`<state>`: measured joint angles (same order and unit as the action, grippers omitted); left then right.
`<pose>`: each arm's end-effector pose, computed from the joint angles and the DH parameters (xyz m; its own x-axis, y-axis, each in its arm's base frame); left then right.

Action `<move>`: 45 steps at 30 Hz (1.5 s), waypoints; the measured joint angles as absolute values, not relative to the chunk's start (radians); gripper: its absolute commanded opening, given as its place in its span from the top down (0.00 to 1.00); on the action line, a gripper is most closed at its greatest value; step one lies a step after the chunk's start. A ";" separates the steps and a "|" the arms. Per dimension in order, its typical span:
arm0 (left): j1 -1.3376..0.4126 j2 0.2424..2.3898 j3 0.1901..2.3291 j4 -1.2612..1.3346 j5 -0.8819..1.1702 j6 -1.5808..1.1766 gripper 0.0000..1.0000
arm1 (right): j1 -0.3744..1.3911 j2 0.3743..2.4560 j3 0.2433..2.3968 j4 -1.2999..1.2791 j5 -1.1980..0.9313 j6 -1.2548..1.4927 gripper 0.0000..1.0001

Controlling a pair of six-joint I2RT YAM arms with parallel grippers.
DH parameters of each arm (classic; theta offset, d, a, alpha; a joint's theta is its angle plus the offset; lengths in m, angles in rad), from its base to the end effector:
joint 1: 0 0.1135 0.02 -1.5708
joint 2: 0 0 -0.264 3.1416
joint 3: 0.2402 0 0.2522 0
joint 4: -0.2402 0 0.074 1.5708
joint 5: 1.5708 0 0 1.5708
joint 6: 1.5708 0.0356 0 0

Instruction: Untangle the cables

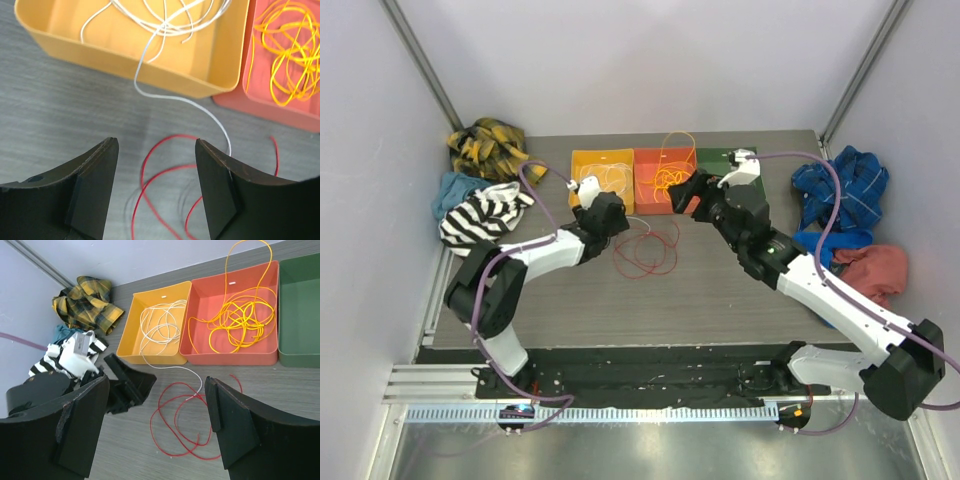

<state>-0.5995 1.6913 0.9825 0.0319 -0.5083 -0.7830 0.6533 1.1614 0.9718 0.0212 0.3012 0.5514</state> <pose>0.3059 -0.1881 0.1959 -0.4933 -0.4093 -0.7676 -0.2374 0.9123 -0.3338 0.2234 0.1577 0.3503 -0.2958 0.4036 -0.8658 -0.2269 0.8507 0.4741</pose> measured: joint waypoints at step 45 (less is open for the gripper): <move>-0.436 1.970 1.288 0.059 -0.447 -0.648 1.00 | 0.653 1.073 0.887 -0.044 0.325 0.499 0.14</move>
<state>-0.4362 1.9697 1.2877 0.0593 -0.4465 -0.6479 0.6533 1.0729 0.8871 -0.0437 0.3248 0.4992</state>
